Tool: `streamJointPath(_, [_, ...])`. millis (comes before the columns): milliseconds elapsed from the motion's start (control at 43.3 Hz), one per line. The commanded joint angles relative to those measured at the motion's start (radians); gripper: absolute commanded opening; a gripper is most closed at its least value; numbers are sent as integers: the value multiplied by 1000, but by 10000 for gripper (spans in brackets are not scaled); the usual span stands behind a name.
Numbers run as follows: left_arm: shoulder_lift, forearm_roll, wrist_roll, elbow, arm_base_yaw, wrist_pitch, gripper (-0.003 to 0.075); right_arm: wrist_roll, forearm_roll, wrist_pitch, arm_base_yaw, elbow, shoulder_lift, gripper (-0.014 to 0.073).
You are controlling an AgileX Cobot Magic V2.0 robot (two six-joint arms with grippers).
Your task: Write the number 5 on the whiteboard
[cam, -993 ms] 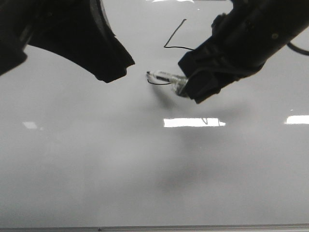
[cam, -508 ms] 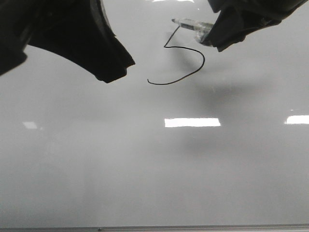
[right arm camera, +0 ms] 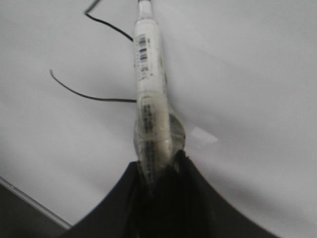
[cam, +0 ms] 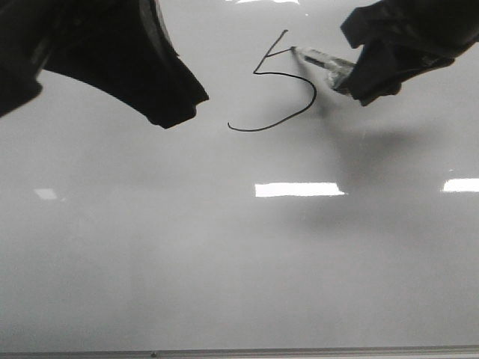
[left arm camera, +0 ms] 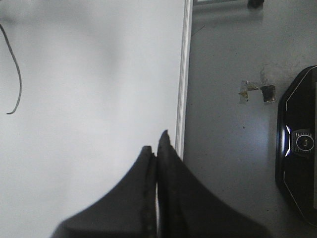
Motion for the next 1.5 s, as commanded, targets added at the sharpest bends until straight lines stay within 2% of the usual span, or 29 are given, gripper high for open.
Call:
streamJointPath(0, [-30, -10, -7, -32, -6, -51, -20, 22, 8, -32, -45, -30, -45, -60])
streamJointPath(185, [-30, -22, -7, -32, -6, -53, -20, -40, -16, 16, 6, -30, -136, -60])
streamJointPath(323, [-32, -22, -1, -49, -6, -20, -13, -159, -137, 118, 93, -30, -196, -60])
streamJointPath(370, [-32, -22, 0, -75, -6, 26, 18, -183, -169, 160, 124, -30, -206, -60])
streamJointPath(416, [-32, -22, 0, -101, -6, 71, 75, -202, -184, 189, 151, -30, -211, -60])
streamJointPath(485, [-32, -22, 0, -136, -6, 110, 204, -211, -212, 232, 194, -30, -218, -60])
streamJointPath(577, [-32, -22, 0, -173, -6, 122, 459, -216, -233, 266, 249, -30, -233, -60])
streamJointPath(647, [-32, -22, 2, -188, -6, 117, 565, -216, -235, 271, 290, -30, -253, -60])
streamJointPath(670, [-30, -22, 5, -191, -6, 112, 577, -216, -235, 271, 306, -30, -263, -60])
streamJointPath(993, [-30, -22, 105, -192, -23, 4, 461, -216, -235, 277, 454, -30, -350, -60])
streamJointPath(1155, [-30, 27, 105, -192, -80, -31, 450, -216, -235, 276, 501, -30, -350, -60])
streamJointPath(1386, [-30, 45, 105, -192, -85, -31, 447, -216, -234, 274, 538, -30, -350, -60])
streamJointPath(1478, [-30, 45, 105, -192, -85, -13, 417, -216, -234, 271, 538, -30, -350, -60])
